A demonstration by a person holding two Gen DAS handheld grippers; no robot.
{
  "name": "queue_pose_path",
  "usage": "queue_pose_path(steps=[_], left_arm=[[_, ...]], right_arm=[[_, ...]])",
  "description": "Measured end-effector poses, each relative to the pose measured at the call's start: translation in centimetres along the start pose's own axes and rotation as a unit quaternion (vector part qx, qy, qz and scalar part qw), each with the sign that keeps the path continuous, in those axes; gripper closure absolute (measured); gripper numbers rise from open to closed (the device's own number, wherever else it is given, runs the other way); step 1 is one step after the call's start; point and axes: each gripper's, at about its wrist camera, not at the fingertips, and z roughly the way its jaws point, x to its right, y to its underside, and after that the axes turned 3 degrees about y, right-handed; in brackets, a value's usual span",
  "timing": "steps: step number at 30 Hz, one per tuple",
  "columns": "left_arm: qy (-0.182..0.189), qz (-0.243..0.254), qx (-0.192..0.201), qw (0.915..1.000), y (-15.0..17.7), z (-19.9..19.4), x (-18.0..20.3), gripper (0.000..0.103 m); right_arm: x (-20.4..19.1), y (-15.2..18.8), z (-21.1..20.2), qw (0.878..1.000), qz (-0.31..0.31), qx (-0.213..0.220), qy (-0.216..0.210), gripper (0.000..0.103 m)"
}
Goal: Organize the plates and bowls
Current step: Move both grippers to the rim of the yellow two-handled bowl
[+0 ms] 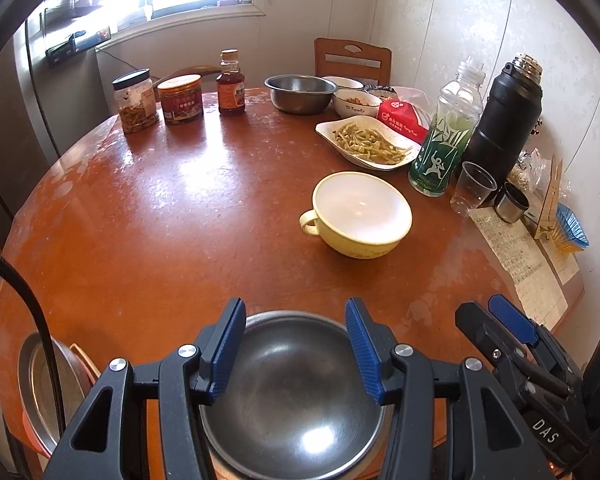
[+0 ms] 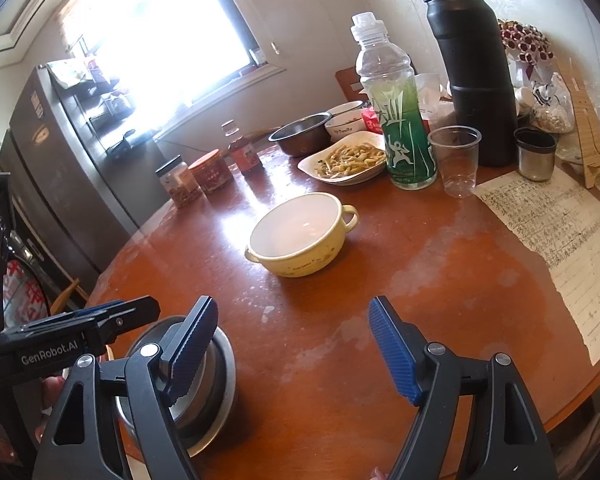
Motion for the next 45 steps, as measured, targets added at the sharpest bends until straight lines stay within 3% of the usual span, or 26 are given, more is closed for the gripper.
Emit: queue_pose_path(steps=[12,21,26,29,33,39,45], left_arm=[[0.018,0.017,-0.033,0.9991,-3.9,3.7,0.7,0.051],[0.008,0.022,-0.047,0.9986,-7.4,6.1,0.3,0.047],[-0.016,0.044,-0.061,0.9971,-9.5,8.5,0.8,0.045],[-0.006,0.049,-0.085,0.9952,-10.3,10.5,1.0,0.045],[-0.03,0.064,-0.1,0.9924,-11.1,12.6,1.3,0.044],[-0.014,0.058,-0.131,0.9896,-11.6,15.4,1.2,0.044],[-0.017,0.065,-0.159,0.985,-11.1,17.3,1.4,0.044]], right_arm=[[1.3,-1.1,2.5,0.999,0.036,0.001,-0.004,0.018],[2.1,-2.3,5.1,0.997,0.071,0.003,0.002,0.015],[2.5,-2.7,6.9,0.996,0.09,-0.018,-0.002,0.015],[2.2,-2.8,8.0,0.995,0.095,-0.031,-0.001,0.015],[1.7,-2.8,9.2,0.994,0.099,-0.043,-0.007,0.015],[1.7,-2.8,10.5,0.993,0.11,-0.042,-0.011,0.015],[1.7,-3.1,12.1,0.993,0.101,-0.067,-0.008,0.016]])
